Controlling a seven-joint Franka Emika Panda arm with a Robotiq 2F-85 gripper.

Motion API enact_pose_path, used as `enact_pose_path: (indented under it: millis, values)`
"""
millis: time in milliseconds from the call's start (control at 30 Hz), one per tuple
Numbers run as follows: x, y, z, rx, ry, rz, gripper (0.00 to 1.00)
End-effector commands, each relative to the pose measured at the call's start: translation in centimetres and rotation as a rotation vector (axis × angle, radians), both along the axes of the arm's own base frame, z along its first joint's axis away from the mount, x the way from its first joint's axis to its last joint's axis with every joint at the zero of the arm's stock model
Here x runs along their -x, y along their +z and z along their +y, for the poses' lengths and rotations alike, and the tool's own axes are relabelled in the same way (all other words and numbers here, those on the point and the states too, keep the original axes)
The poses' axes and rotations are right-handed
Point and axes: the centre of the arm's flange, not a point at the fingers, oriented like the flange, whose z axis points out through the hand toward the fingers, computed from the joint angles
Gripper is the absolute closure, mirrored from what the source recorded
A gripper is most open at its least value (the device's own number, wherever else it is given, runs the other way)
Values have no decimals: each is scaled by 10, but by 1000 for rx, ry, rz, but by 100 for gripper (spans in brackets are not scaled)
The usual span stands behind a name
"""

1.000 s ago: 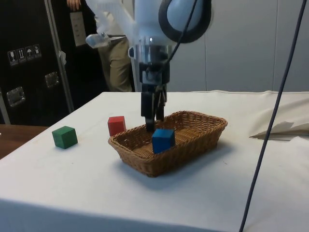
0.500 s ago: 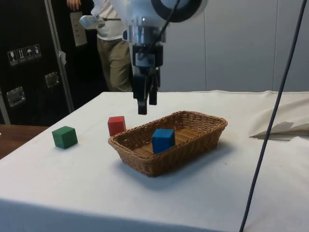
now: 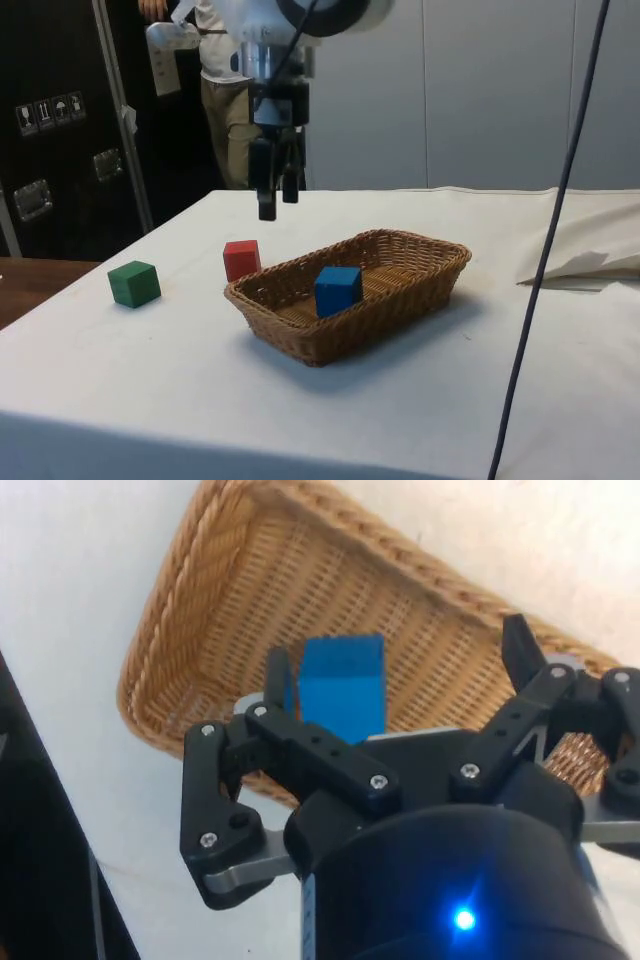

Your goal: Pick up the blue cube and place it into the basket.

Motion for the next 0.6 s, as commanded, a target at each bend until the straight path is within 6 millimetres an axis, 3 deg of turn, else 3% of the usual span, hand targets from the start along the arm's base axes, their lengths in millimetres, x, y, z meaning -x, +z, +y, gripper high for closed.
enact_pose_path:
  millis: [0,567]
  values:
    - [-2,0,-4,-1,2,5,0]
    - [-13,13,-54,23,-14,-3,0]
